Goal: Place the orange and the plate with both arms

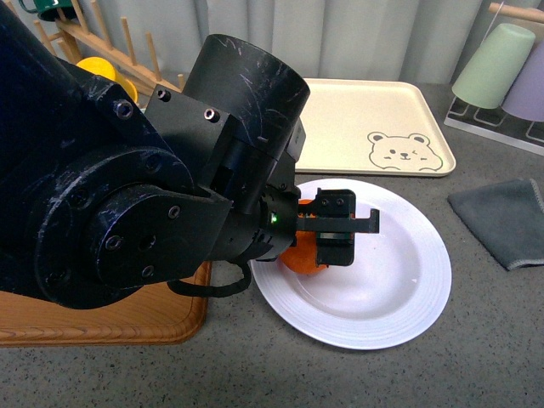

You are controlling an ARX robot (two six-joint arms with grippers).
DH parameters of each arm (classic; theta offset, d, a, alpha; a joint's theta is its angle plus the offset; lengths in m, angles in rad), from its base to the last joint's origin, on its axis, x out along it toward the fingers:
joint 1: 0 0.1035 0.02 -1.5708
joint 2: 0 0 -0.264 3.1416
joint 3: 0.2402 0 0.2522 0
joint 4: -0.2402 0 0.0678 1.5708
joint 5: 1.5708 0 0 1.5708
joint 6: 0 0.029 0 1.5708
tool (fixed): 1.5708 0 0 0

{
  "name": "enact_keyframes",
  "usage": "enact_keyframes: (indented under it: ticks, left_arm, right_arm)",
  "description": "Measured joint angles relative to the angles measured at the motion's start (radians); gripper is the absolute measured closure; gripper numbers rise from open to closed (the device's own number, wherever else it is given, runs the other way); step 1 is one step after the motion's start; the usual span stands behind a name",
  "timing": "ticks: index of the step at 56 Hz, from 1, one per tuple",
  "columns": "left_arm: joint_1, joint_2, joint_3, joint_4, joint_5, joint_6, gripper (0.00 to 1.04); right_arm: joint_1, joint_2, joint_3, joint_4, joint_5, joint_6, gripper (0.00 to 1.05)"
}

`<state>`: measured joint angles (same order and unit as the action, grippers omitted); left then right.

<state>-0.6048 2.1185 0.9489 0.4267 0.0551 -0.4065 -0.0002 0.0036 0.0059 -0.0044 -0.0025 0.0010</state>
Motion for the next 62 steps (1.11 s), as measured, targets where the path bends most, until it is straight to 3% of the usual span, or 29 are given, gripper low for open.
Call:
enact_keyframes:
  ticks: [5, 17, 36, 62]
  left_arm:
    - [-0.001, 0.0, 0.0, 0.0, -0.002, 0.0, 0.38]
    - [-0.002, -0.02, -0.004, 0.001, 0.0, 0.002, 0.05]
    - [0.039, -0.154, -0.078, 0.019, -0.031, -0.005, 0.06]
    - [0.253, -0.544, -0.404, 0.137, -0.24, 0.01, 0.06]
  right_arm:
    - [0.0, 0.0, 0.0, 0.0, 0.0, 0.0, 0.09]
    - [0.0, 0.0, 0.0, 0.0, 0.0, 0.0, 0.09]
    - [0.0, 0.0, 0.0, 0.0, 0.0, 0.0, 0.09]
    - [0.0, 0.0, 0.0, 0.0, 0.0, 0.0, 0.09]
